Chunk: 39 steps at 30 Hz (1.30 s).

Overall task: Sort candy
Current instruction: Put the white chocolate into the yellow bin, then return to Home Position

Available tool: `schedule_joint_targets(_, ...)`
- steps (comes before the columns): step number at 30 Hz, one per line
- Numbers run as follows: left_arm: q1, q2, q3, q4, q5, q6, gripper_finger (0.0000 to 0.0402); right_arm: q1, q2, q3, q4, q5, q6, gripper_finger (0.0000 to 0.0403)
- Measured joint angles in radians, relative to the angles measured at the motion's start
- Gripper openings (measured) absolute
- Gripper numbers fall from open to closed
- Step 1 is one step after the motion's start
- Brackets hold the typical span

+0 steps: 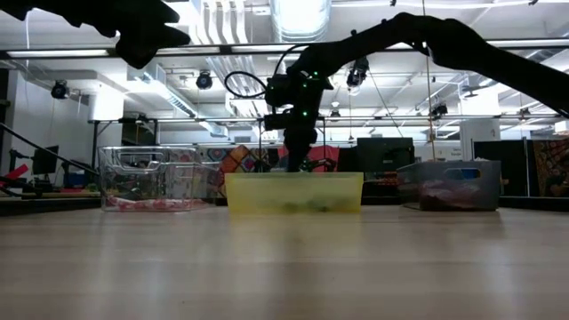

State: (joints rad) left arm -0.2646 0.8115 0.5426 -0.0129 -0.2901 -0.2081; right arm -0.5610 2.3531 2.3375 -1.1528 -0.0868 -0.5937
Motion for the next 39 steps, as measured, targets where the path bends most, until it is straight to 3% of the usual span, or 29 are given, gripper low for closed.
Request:
schedule_joint_targets(10,0.0,-0.005,0.0,0.003,-0.024,0.038,0.0164,0.011,-0.032,0.001,-0.039,-0.006,0.073,0.014)
schedule_joint_targets(15,-0.004,-0.076,-0.005,-0.093,-0.026,0.061,0.0147,0.029,-0.099,-0.021,-0.098,-0.22,0.124,0.0134)
schedule_joint_targets(18,-0.01,-0.125,-0.049,-0.054,-0.009,0.097,0.0124,0.083,-0.175,-0.091,-0.036,-0.257,0.13,0.0127)
schedule_joint_targets(22,-0.011,-0.191,-0.163,0.071,0.066,0.114,0.0086,0.178,-0.301,-0.272,0.113,-0.257,0.13,0.0113)
schedule_joint_targets(26,-0.011,-0.283,-0.251,0.116,0.072,0.097,0.0053,0.272,-0.472,-0.529,0.346,-0.247,0.152,0.0095)
schedule_joint_targets(29,-0.01,-0.35,-0.305,0.152,0.072,0.102,0.0035,0.336,-0.606,-0.728,0.515,-0.161,0.187,0.0089)
schedule_joint_targets(31,-0.01,-0.39,-0.324,0.163,0.072,0.112,0.0026,0.369,-0.686,-0.851,0.599,-0.102,0.211,0.009)
schedule_joint_targets(39,-0.006,-0.5,-0.384,0.222,0.072,0.212,0.0001,0.432,-1.0,-1.288,0.939,-0.093,0.343,0.0091)
